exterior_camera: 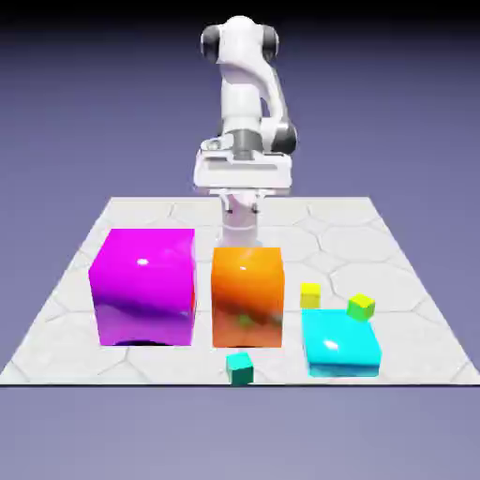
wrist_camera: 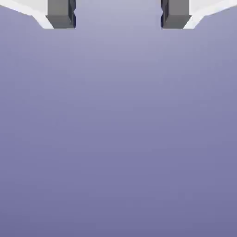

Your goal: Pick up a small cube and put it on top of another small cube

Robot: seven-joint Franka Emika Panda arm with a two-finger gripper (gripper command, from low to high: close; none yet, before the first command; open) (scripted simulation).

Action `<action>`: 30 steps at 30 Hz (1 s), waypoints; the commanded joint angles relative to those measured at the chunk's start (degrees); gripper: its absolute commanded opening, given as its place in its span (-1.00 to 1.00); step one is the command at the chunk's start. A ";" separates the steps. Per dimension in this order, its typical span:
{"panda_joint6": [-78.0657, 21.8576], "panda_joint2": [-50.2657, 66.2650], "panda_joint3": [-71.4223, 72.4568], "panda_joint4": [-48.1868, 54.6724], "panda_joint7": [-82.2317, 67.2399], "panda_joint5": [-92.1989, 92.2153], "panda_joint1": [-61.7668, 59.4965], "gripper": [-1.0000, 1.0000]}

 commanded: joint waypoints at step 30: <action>-29.30 -8.93 60.43 23.83 -21.16 22.35 -62.30 0.00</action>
